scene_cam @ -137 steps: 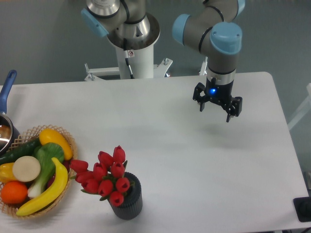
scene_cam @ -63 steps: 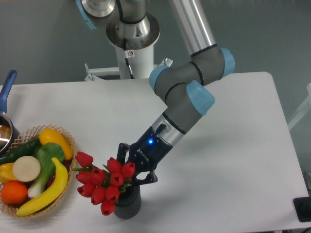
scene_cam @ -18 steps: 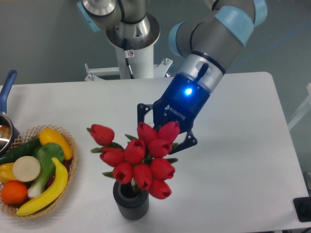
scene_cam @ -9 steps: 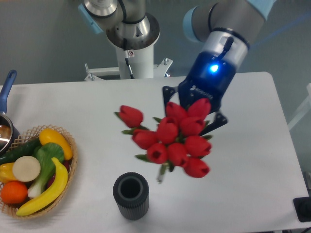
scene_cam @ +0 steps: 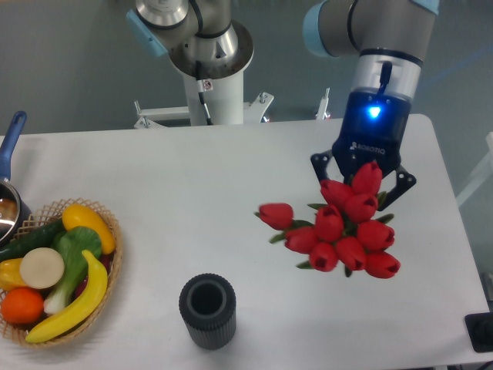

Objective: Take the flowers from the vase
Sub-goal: 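Carry the tulip bunch up and away from the vase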

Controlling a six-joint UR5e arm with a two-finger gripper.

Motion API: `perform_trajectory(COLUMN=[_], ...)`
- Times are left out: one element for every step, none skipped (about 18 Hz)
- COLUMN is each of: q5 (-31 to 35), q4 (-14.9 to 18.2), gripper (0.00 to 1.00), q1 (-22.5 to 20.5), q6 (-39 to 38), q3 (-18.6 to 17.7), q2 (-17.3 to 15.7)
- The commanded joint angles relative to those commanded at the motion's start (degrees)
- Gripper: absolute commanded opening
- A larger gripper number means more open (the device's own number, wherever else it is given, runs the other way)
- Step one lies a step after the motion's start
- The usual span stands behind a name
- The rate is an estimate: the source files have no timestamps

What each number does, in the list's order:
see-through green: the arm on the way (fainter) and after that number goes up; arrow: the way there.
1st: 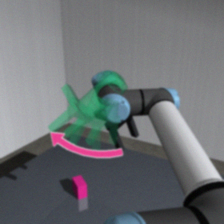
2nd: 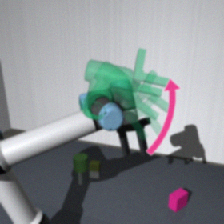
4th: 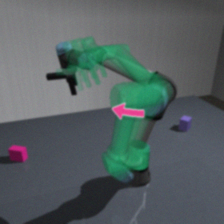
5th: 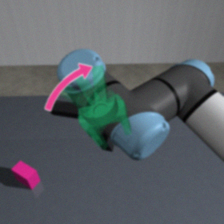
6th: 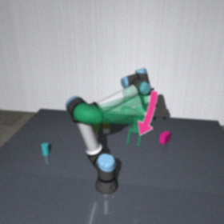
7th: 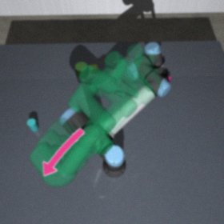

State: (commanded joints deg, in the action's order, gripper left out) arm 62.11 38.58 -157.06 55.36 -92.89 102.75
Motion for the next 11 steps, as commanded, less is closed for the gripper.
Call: perform_trajectory(q5=[1.51, 2.65, 3.88, 4.94, 6.17, 7.22, 8.63, 10.64, 13.1, 14.78, 15.75], q4=[0.0, 0.0, 0.09, 0.17, 0.87, 2.53, 4.29, 5.18, 5.53, 6.23, 8.24], gripper=[0.12, 0.12, 0.12, 0.11, 0.12, 0.12, 0.12, 0.14, 0.15, 0.15, 0.15], q1=[-0.26, -0.62, -0.88, -1.06, -0.8, -0.45, -0.36, -0.27, -0.01, 0.43, 0.87], q6=[0.53, 0.53, 0.62, 0.53, 0.53, 0.53, 0.97, 1.58, 1.94, 2.03, 1.94], q3=[-1.06, -1.94, -3.25, -4.05, -4.32, -5.54, -6.42, -7.21, -7.66, -7.66, -7.31], q2=[-0.09, -0.09, -0.44, -0.96, -1.4, -2.19, -2.55, -2.55, -2.46, -2.46, -2.46])
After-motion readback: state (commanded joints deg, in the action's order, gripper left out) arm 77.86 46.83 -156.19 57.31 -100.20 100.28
